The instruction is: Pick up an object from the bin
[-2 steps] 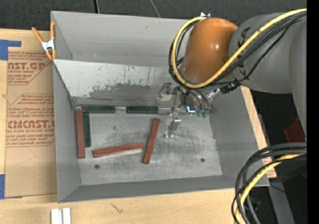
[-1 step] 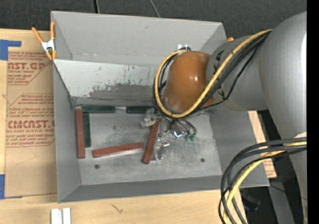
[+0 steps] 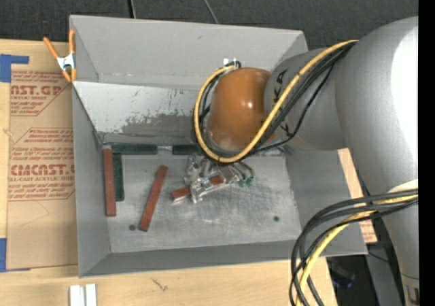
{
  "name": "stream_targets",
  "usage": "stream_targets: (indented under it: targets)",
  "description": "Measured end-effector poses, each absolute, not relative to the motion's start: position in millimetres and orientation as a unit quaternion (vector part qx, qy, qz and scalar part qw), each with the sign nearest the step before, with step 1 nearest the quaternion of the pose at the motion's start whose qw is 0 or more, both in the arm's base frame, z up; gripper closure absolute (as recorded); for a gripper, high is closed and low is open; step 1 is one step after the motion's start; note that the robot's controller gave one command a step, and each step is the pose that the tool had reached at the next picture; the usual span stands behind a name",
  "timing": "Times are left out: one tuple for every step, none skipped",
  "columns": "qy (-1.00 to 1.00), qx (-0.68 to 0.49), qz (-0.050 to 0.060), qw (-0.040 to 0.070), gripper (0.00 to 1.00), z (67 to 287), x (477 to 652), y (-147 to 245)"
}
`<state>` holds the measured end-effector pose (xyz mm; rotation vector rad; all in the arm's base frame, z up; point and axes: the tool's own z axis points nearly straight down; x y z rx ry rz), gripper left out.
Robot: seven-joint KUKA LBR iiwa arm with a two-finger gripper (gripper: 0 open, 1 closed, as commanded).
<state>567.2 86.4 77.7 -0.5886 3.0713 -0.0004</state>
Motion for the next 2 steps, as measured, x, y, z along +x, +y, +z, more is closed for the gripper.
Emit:
stream_targets:
  targets:
    - [0.982, -0.188, 0.0, 0.007, 1.0, 77.7, 567.2, 86.4]
    - [0.983, -0.181, -0.001, 0.006, 1.0, 268.4, 569.6, 67.9]
